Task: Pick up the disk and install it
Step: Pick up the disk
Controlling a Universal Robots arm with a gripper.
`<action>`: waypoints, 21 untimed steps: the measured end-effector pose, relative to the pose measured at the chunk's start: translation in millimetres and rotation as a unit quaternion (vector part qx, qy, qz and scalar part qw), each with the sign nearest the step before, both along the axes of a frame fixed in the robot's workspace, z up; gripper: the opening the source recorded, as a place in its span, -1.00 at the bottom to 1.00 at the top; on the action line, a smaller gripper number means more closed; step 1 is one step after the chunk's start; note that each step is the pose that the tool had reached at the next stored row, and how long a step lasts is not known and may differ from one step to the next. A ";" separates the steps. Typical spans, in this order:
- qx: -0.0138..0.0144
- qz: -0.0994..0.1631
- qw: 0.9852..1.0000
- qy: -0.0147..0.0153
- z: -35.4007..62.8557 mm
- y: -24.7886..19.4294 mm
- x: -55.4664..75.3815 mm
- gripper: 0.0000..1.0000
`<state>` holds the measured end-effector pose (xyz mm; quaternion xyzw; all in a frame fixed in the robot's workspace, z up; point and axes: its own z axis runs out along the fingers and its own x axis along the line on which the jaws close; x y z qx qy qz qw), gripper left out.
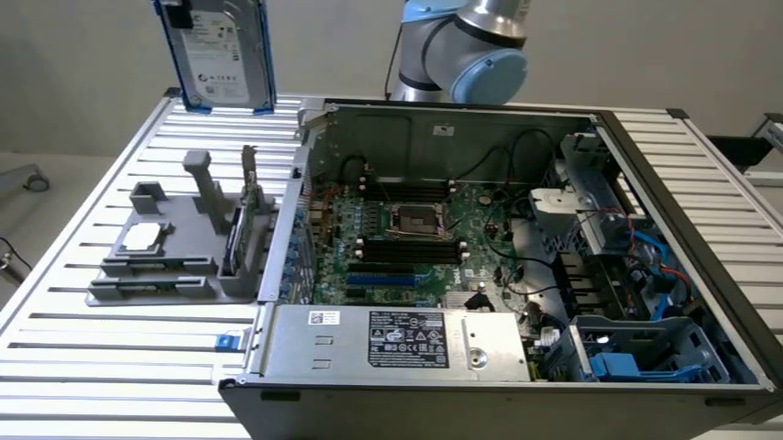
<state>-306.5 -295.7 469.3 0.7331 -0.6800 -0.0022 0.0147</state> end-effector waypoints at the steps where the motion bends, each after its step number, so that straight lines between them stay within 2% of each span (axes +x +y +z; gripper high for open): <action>1: 0.001 0.000 1.000 0.000 1.9 -0.8 4.1 -0.35; 4: 0.004 0.000 1.000 0.001 6.7 -2.9 16.4 -0.35; 11: 0.016 0.000 1.000 0.002 15.4 -7.0 44.6 -0.35; 15: 0.018 0.000 1.000 0.002 20.0 -12.6 60.4 -0.35; 21: 0.021 0.000 1.000 0.002 20.2 -22.5 77.7 -0.35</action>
